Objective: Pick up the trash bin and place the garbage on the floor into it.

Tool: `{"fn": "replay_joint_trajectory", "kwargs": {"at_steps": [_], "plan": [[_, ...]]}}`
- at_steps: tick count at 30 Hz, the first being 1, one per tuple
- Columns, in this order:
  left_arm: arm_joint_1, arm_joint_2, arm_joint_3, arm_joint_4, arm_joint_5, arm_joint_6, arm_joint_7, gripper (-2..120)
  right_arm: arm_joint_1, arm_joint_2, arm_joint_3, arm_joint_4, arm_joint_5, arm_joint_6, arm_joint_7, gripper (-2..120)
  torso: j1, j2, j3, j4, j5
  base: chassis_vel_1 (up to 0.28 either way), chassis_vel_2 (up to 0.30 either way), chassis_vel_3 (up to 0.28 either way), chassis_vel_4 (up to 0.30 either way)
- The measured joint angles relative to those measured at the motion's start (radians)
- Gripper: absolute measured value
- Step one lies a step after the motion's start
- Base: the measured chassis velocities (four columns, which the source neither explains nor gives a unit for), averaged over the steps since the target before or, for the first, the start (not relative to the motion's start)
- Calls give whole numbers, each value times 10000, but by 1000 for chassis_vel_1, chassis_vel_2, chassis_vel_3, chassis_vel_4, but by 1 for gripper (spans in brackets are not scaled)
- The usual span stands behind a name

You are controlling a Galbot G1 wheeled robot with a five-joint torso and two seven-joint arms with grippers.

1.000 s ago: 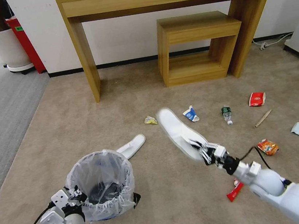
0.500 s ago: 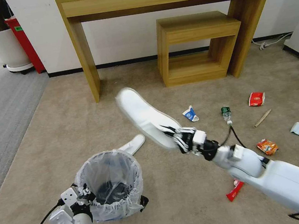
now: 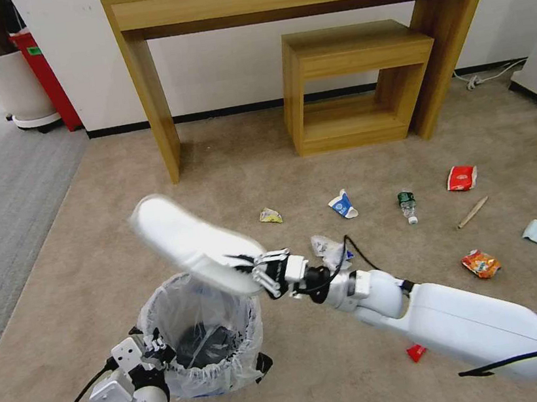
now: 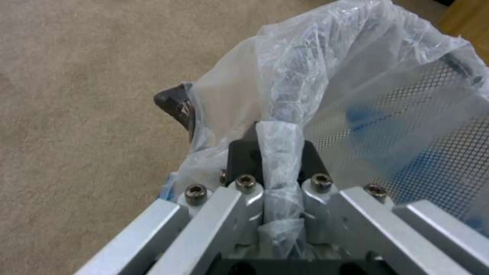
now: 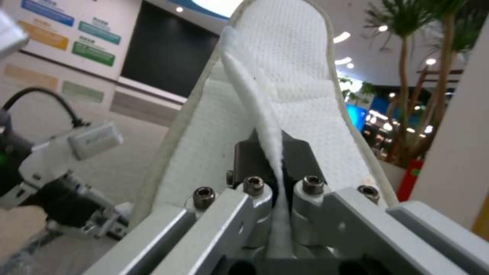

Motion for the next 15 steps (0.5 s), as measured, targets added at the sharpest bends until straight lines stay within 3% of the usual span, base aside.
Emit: {"fn": "replay_joint_trajectory", "kwargs": {"at_steps": [6,15], "plan": [[31,0,0,-58,2,0,4,3,170,178,-292,-146,-26,30,0,0,0,0,0,0,0,0,0,0,0],[267,-143,124,-338,172,12,56,3,1005,1348,-1862,-1357,-281,143,3,0,0,0,0,1,1,0,0,0,0]]}}
